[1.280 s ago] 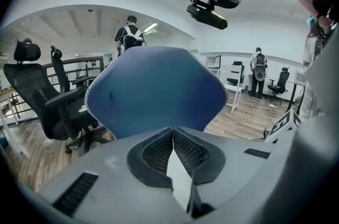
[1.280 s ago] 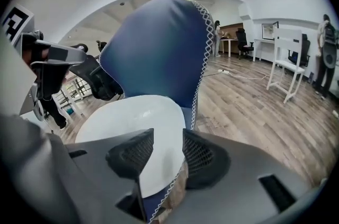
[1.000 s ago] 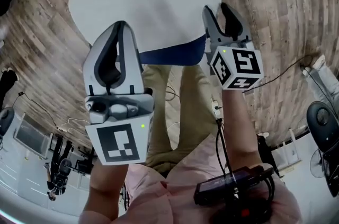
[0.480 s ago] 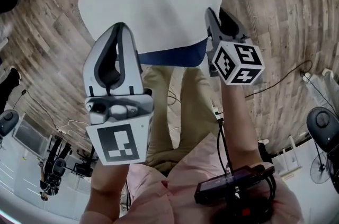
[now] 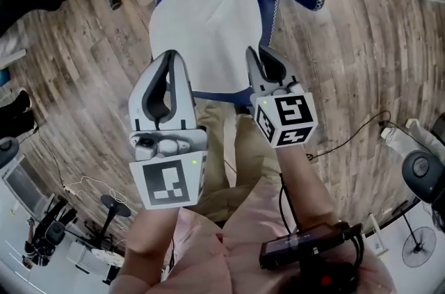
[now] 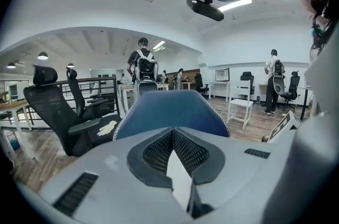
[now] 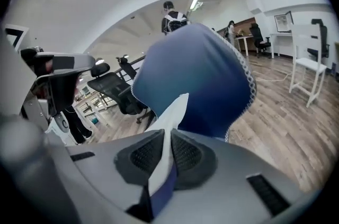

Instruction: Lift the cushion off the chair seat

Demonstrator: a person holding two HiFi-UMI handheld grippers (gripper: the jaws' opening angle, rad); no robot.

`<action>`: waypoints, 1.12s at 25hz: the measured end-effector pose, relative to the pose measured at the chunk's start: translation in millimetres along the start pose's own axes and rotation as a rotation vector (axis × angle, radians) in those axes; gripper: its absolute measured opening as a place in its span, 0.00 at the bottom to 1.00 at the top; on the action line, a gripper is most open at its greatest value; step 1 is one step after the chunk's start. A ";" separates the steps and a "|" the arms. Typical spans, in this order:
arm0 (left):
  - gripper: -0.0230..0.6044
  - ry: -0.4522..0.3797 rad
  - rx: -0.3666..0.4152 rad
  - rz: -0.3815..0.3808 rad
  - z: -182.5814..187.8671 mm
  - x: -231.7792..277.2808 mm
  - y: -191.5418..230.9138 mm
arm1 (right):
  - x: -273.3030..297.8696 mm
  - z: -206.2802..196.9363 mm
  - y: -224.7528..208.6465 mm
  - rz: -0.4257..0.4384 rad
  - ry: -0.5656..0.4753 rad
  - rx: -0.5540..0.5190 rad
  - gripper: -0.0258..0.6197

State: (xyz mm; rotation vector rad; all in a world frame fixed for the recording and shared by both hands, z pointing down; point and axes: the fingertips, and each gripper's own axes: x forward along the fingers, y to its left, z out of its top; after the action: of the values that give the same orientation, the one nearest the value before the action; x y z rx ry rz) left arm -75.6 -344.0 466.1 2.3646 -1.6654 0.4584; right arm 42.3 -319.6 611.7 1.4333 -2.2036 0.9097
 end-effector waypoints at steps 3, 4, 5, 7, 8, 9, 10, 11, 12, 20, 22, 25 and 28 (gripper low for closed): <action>0.06 -0.045 -0.018 0.031 32.6 -18.1 1.3 | -21.9 37.4 25.9 0.030 -0.030 -0.069 0.10; 0.06 -0.059 -0.023 0.039 43.0 -23.0 1.4 | -29.0 49.1 33.3 0.038 -0.041 -0.090 0.10; 0.06 -0.075 -0.027 0.045 53.6 -27.1 1.4 | -35.5 61.0 40.0 0.046 -0.051 -0.111 0.10; 0.06 -0.118 -0.031 0.056 77.0 -35.8 1.5 | -47.6 84.6 52.4 0.058 -0.075 -0.155 0.09; 0.06 -0.142 -0.031 0.062 89.2 -42.0 1.6 | -54.9 95.2 58.7 0.063 -0.087 -0.177 0.09; 0.06 -0.163 -0.030 0.068 101.0 -49.7 1.5 | -63.8 104.7 65.3 0.065 -0.097 -0.196 0.09; 0.06 -0.183 -0.029 0.072 112.3 -58.6 1.0 | -74.3 113.2 71.8 0.064 -0.106 -0.213 0.09; 0.06 -0.200 -0.026 0.075 123.1 -68.1 0.0 | -86.1 121.3 78.0 0.061 -0.114 -0.227 0.09; 0.06 -0.215 -0.025 0.076 133.5 -77.7 -1.5 | -98.4 129.4 83.7 0.059 -0.124 -0.240 0.09; 0.06 -0.343 -0.008 0.089 210.6 -143.5 -12.8 | -185.6 197.7 115.8 0.041 -0.256 -0.327 0.09; 0.06 -0.376 0.012 0.097 227.7 -157.6 -16.0 | -203.4 213.0 123.8 0.050 -0.297 -0.344 0.09; 0.06 -0.406 0.060 0.103 250.1 -169.3 -21.3 | -225.1 242.1 135.2 0.071 -0.365 -0.391 0.09; 0.06 -0.485 0.096 0.111 272.4 -181.1 -19.2 | -242.1 267.1 151.8 0.084 -0.422 -0.444 0.09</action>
State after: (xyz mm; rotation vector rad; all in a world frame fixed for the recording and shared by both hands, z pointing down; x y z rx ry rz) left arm -78.8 -273.6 146.1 2.6110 -2.0178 -0.0306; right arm 19.6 -296.3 221.9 1.4088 -2.5656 0.1123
